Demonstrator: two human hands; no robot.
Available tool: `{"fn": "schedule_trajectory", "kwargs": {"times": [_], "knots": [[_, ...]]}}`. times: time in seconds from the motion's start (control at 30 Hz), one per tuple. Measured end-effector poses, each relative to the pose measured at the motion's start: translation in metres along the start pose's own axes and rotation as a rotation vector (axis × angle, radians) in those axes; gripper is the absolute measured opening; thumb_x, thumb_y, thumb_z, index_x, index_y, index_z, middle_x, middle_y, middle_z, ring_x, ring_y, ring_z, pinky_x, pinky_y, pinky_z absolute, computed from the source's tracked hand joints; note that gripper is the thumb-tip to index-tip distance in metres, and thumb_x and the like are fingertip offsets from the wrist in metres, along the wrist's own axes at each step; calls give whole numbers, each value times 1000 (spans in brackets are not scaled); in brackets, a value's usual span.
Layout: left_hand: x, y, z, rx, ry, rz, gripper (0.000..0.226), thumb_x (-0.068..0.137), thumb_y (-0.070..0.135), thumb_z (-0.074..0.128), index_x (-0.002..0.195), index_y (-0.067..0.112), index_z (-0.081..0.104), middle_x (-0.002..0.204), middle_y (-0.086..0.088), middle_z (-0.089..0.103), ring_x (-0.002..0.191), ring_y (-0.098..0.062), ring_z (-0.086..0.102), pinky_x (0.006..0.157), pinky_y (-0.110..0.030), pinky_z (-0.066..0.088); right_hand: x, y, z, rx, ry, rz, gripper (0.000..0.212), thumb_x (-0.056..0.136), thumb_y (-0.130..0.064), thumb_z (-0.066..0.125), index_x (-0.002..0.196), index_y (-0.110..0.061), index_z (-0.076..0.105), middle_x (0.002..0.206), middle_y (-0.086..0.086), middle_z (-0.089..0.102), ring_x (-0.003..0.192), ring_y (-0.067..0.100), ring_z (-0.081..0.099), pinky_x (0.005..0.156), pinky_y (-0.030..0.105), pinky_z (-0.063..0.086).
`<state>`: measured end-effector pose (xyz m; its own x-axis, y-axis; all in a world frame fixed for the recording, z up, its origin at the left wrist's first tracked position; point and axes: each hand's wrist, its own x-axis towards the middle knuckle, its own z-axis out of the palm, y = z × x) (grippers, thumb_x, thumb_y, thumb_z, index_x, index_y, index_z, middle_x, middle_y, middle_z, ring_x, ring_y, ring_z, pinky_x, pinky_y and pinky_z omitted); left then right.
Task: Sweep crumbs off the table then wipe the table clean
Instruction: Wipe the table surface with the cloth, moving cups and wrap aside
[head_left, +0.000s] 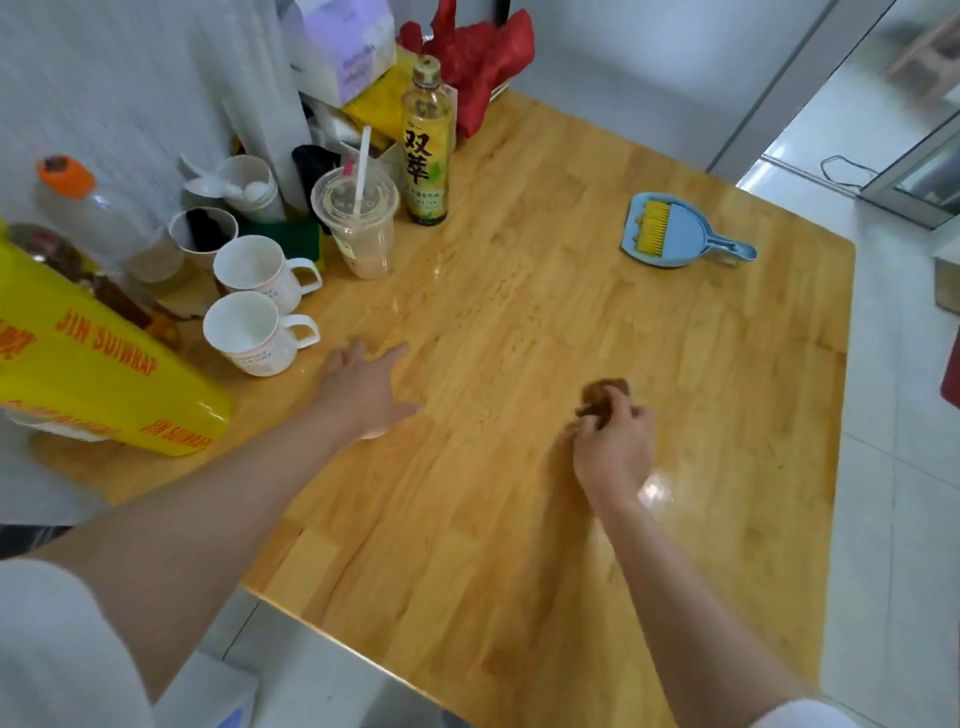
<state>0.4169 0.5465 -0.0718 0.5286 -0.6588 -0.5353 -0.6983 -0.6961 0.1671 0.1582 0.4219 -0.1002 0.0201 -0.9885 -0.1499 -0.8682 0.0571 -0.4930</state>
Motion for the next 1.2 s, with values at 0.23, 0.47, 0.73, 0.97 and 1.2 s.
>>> {"fn": "schedule_trajectory", "kwargs": {"times": [0.23, 0.47, 0.73, 0.97, 1.2], "knots": [[11, 16, -3, 61, -33, -43, 96, 78, 70, 65, 154, 46, 12, 162, -15, 4, 145, -46, 10, 112, -60, 31, -12, 31, -2, -194, -543, -1094, 44, 82, -34, 52, 124, -44, 61, 117, -2, 59, 103, 20, 62, 84, 33, 52], [17, 25, -12, 85, -109, -63, 100, 73, 67, 73, 149, 35, 18, 149, -18, 19, 136, -49, 22, 101, -58, 45, 42, -11, 3, 179, -16, 27, 39, 85, -23, 51, 120, -36, 62, 116, -4, 57, 90, 24, 69, 83, 34, 55], [21, 28, -16, 102, -136, -72, 101, 73, 66, 75, 148, 31, 16, 146, -19, 20, 134, -49, 23, 97, -56, 48, 59, -9, -8, -95, -367, -786, 46, 81, -19, 56, 123, -33, 68, 116, -5, 61, 108, 21, 61, 90, 31, 50], [24, 32, -18, 94, -163, -88, 98, 74, 62, 76, 145, 30, 18, 145, -21, 18, 134, -50, 22, 96, -56, 49, 50, -57, 20, 17, -129, -371, 30, 86, -25, 45, 103, -40, 63, 102, -6, 66, 88, 15, 67, 67, 25, 52], [23, 30, -16, 94, -135, -78, 94, 73, 62, 76, 142, 30, 21, 141, -19, 21, 129, -46, 26, 94, -54, 49, 109, -39, -2, -197, -361, -607, 40, 93, -24, 59, 131, -35, 61, 125, -2, 55, 92, 12, 62, 83, 30, 53]]}}
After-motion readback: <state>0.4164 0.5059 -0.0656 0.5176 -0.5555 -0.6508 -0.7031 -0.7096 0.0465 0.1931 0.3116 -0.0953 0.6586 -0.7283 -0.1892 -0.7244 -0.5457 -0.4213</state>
